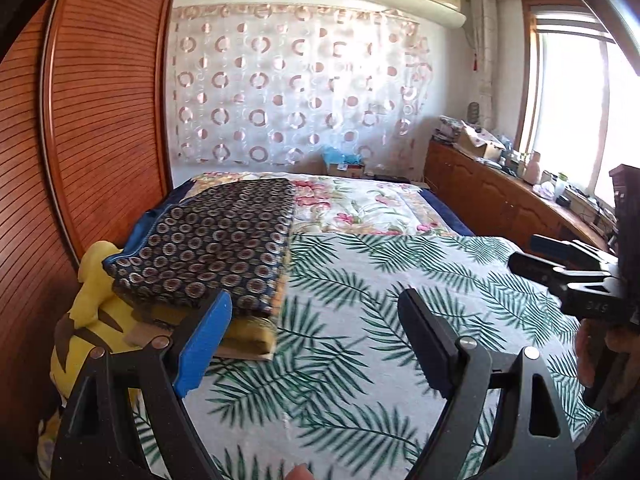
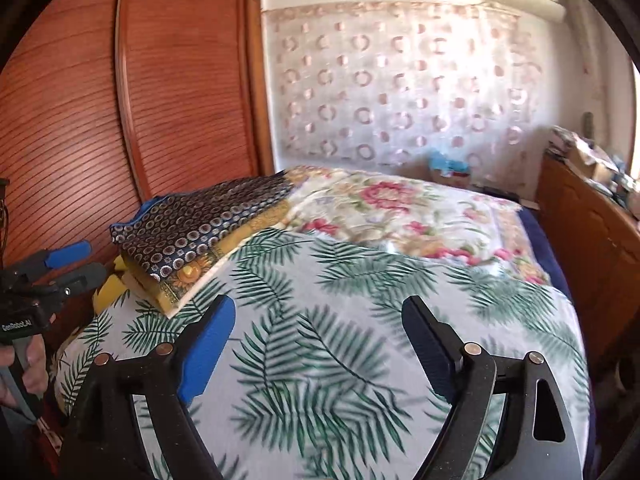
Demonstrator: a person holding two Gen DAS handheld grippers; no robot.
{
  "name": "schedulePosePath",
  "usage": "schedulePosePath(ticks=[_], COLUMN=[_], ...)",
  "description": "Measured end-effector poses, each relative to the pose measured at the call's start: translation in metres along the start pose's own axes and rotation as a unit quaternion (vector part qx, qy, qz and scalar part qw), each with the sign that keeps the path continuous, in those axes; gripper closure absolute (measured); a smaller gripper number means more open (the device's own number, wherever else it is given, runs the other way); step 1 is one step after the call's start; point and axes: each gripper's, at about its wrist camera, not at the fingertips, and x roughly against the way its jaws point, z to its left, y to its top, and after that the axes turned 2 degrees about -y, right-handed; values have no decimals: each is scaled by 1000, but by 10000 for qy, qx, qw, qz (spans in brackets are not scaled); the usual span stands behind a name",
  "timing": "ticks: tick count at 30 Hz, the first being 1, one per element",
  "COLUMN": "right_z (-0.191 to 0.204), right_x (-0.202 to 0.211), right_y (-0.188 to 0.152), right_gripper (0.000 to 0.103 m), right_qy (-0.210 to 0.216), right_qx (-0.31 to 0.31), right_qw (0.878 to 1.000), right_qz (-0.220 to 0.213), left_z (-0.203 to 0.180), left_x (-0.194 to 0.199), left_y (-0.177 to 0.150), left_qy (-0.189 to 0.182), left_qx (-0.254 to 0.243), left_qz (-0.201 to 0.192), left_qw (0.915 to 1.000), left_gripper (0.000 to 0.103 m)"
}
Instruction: Fold small clothes
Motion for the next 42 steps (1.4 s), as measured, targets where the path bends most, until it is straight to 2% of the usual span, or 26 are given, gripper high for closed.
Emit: schedulePosePath(ticks=[7,11,15,19,24,30,34,42], right_z=[6,12,27,37,52,65,50,45], right_x=[62,93,113,129,155,163,146,146], right_y=[-27,-34,-36,-40,-45,-59,-56,-56], right_gripper=[16,16,11,11,11,11,11,11], right_qy=[-371,-561,-710,-944,-1059,-1088,-1101,-1118], right_qx=[-301,-384,-412,-488,-565,-601,-642,-639], right_qw=[9988,9974,9956,9921,9884,9872,9868,9865], right_qz=[-139,-257,-443,-664,-925,-1002,-1001,-1013], left_z=[-30,-46,-57,-65,-72,-75,-76,-77], left_x=[12,24,38,50,61,68,68,66], left_y=[3,13,27,40,49,49,49,48], left_qy=[-116,-195,-189,-186,-375,-378,-323,-273], left_qx=[-113,-220,-320,-374,-375,-405,-432,-440], left_qz=[-31,-175,-349,-473,-621,-711,-693,-678], left_qw=[9999,9994,9987,9980,9967,9959,9961,9964], left_gripper=[17,17,17,17,17,17,17,17])
